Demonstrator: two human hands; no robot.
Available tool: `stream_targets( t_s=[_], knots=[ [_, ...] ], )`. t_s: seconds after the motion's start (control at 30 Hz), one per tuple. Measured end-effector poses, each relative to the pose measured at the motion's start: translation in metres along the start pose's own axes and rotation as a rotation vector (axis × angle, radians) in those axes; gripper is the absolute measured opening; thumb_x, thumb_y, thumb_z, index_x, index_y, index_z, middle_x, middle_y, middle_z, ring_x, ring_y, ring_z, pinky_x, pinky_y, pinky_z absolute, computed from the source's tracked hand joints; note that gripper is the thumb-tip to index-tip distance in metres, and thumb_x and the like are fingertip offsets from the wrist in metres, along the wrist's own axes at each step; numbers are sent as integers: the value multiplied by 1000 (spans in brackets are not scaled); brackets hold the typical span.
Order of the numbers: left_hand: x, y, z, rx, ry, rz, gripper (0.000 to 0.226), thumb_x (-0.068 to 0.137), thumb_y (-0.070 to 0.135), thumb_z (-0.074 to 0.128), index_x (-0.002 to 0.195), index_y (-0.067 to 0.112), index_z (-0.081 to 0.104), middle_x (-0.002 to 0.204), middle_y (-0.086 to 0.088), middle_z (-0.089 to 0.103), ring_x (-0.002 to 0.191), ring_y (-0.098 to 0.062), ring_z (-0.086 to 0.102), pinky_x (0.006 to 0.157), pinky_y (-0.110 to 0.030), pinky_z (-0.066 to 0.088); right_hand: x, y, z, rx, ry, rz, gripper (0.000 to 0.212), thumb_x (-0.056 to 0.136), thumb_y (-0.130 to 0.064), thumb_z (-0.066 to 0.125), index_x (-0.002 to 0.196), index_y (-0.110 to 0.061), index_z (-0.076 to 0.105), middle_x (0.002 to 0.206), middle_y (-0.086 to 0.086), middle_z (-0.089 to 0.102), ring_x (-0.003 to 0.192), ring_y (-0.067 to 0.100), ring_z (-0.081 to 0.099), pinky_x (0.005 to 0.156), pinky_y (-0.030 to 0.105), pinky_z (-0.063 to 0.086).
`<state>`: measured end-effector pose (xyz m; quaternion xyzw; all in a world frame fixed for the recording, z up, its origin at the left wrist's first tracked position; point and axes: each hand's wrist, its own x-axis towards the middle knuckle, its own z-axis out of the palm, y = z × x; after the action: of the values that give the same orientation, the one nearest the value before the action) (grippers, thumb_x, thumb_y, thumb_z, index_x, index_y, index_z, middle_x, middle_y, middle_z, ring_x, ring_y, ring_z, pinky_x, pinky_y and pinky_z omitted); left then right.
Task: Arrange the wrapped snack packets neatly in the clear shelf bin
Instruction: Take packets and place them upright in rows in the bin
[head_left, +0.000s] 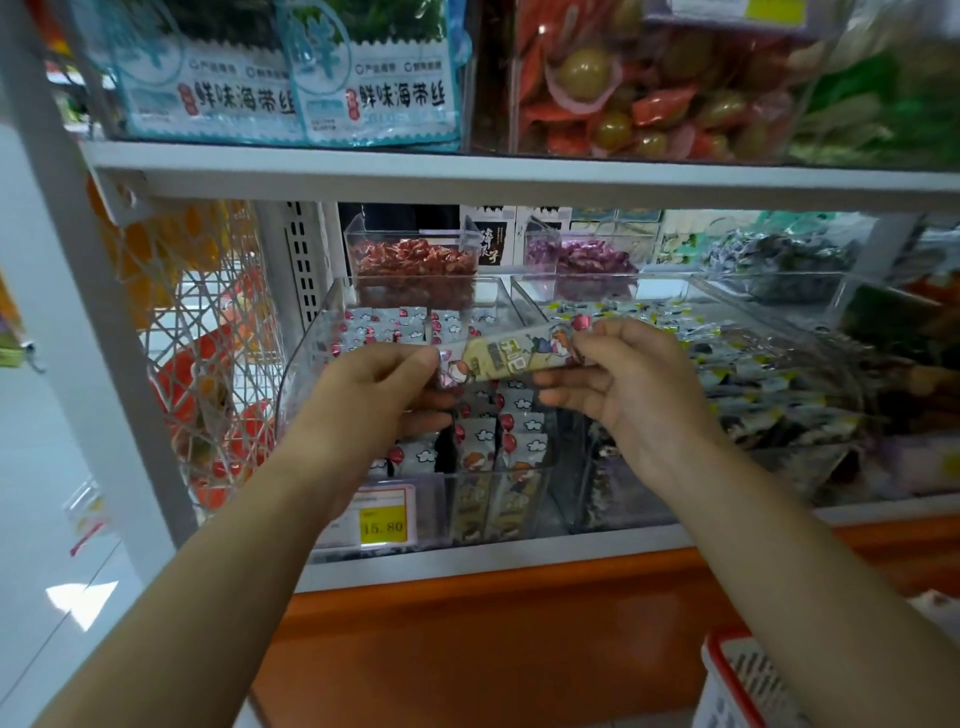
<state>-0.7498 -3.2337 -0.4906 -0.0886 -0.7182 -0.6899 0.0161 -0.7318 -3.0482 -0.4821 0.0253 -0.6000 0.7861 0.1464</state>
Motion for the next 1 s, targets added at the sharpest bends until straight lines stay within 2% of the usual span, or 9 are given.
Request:
stream_targets(
  t_s=[0.07, 0.17, 0.33, 0.47, 0.6, 0.67, 0.77, 0.87, 1.0],
  knots=[
    [0, 1, 0, -123, 7, -35, 18, 92, 21, 53, 84, 9, 64, 83, -9, 67, 81, -18, 69, 68, -20, 57, -1, -1, -3, 48, -38, 37, 14, 91, -9, 56, 78, -3, 57, 66, 2, 69, 57, 24, 68, 49, 26, 55],
    [3, 2, -1, -299, 28, -76, 18, 88, 17, 58, 71, 12, 61, 65, 0, 62, 62, -10, 65, 59, -18, 54, 1, 0, -7, 61, -94, 92, 14, 88, -14, 59, 81, -3, 62, 71, 3, 71, 56, 19, 67, 47, 22, 52],
    [8, 0, -4, -435, 63, -156, 16, 89, 13, 57, 74, 15, 60, 53, 3, 56, 47, -4, 57, 48, -16, 50, 4, 2, -10, -8, -148, 126, 28, 92, -22, 55, 67, -20, 68, 52, -5, 58, 41, 11, 50, 36, 20, 38],
    [12, 3, -3, -612, 55, -222, 11, 88, 7, 54, 79, 9, 58, 65, -4, 56, 44, -4, 54, 44, -13, 48, 6, 0, -9, 160, -157, 256, 40, 93, -24, 50, 57, -18, 67, 48, -2, 50, 35, 8, 41, 33, 17, 31],
    [12, 8, 0, -837, 13, -317, 9, 71, 6, 62, 78, 2, 57, 72, -7, 56, 45, -5, 55, 43, -11, 47, 6, -2, -7, 414, -109, 403, 22, 93, -23, 48, 76, -10, 52, 48, -2, 45, 32, 7, 40, 29, 17, 31],
    [11, 9, 1, -881, 13, -348, 6, 77, 5, 60, 80, 1, 57, 68, -7, 56, 45, -6, 55, 43, -12, 47, 5, -1, -7, 443, -101, 397, 20, 94, -22, 46, 79, -11, 50, 48, -2, 46, 33, 7, 42, 29, 17, 33],
    [10, 8, 1, -814, -17, -315, 7, 86, 7, 55, 87, 3, 60, 71, -5, 58, 48, -5, 56, 45, -12, 48, 4, 0, -8, 331, -77, 306, 24, 97, -22, 44, 77, -10, 51, 48, -1, 48, 35, 8, 43, 31, 18, 34],
    [6, 9, -1, -647, -67, -183, 13, 80, 11, 60, 88, 6, 67, 68, -3, 63, 53, -6, 60, 51, -15, 51, 3, 0, -8, 247, -56, 232, 27, 98, -23, 43, 77, -9, 52, 47, -1, 49, 36, 9, 44, 32, 18, 35],
    [3, 12, -1, -350, -105, -49, 45, 65, 12, 65, 110, 3, 61, 96, -15, 56, 67, -8, 64, 63, -15, 53, 3, -1, -9, 194, -63, 207, 27, 98, -25, 43, 78, -9, 52, 47, -1, 51, 36, 9, 46, 33, 18, 37]
  ],
)
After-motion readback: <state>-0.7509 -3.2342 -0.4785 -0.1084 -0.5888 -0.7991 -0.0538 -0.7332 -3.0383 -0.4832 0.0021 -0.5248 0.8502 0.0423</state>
